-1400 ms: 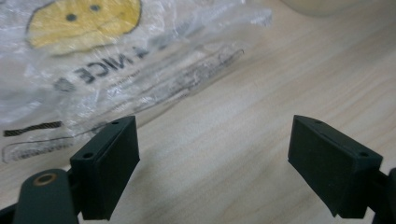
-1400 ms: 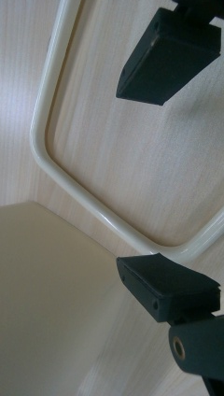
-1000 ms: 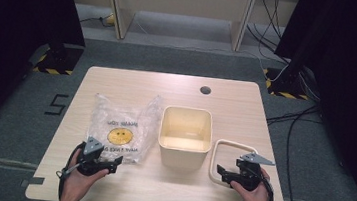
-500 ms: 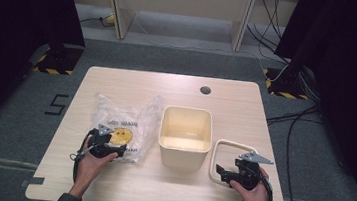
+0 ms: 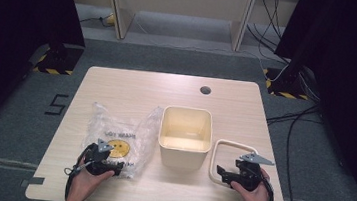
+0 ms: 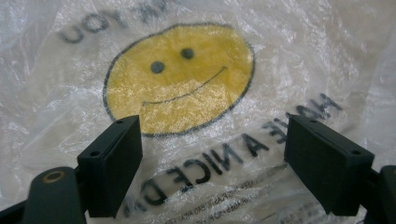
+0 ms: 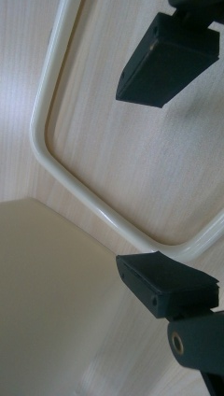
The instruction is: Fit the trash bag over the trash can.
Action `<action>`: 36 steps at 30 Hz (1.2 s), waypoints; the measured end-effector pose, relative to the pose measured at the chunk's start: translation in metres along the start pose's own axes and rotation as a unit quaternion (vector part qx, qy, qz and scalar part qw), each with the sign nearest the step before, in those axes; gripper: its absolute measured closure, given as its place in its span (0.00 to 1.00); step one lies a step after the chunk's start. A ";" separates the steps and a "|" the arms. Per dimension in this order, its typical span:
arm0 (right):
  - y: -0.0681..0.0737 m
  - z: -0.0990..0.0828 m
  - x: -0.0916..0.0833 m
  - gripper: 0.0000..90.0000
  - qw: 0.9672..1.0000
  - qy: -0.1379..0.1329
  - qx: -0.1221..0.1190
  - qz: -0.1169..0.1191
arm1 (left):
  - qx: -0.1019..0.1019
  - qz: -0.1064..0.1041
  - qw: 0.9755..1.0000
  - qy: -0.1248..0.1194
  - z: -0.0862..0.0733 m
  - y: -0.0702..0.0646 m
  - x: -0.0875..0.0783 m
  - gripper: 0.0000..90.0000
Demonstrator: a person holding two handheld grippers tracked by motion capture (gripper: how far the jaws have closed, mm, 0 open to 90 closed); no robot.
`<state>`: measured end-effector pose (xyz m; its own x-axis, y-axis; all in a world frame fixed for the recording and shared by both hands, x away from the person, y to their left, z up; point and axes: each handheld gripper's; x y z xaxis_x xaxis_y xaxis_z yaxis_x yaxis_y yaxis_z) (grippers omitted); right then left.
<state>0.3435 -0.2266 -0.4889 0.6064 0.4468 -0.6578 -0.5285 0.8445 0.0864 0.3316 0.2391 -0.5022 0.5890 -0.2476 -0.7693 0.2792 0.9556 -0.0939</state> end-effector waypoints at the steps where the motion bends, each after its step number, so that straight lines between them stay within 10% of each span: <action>1: 0.000 0.000 0.001 0.20 1.000 -0.001 0.000 0.000 | -0.009 -0.005 1.000 -0.012 0.007 0.000 -0.002 0.20; 13: -0.001 0.000 0.001 0.21 1.000 0.002 -0.001 0.004 | -0.064 -0.011 0.998 0.008 0.060 0.000 0.037 0.18; 18: -0.003 -0.001 0.000 0.22 1.000 0.001 0.000 0.004 | -0.031 0.018 0.999 0.027 0.058 -0.003 0.053 0.17; 28: -0.003 -0.002 -0.002 0.22 1.000 0.000 -0.001 0.005 | 0.003 -0.014 1.000 -0.003 0.048 -0.007 0.041 0.90; 36: -0.005 -0.002 -0.003 0.22 1.000 -0.004 0.005 0.003 | -0.029 -0.039 0.999 -0.016 0.049 0.000 0.040 1.00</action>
<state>0.3429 -0.2328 -0.4887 0.6077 0.4550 -0.6510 -0.5263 0.8445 0.0990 0.3926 0.2209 -0.5018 0.5908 -0.3261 -0.7380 0.2822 0.9404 -0.1896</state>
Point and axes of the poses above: each handheld gripper's, and its own axes: x roughly forward along the jaws, z roughly out of its top, y roughly to its left, and after that the axes turned 8 degrees about -x, right-handed
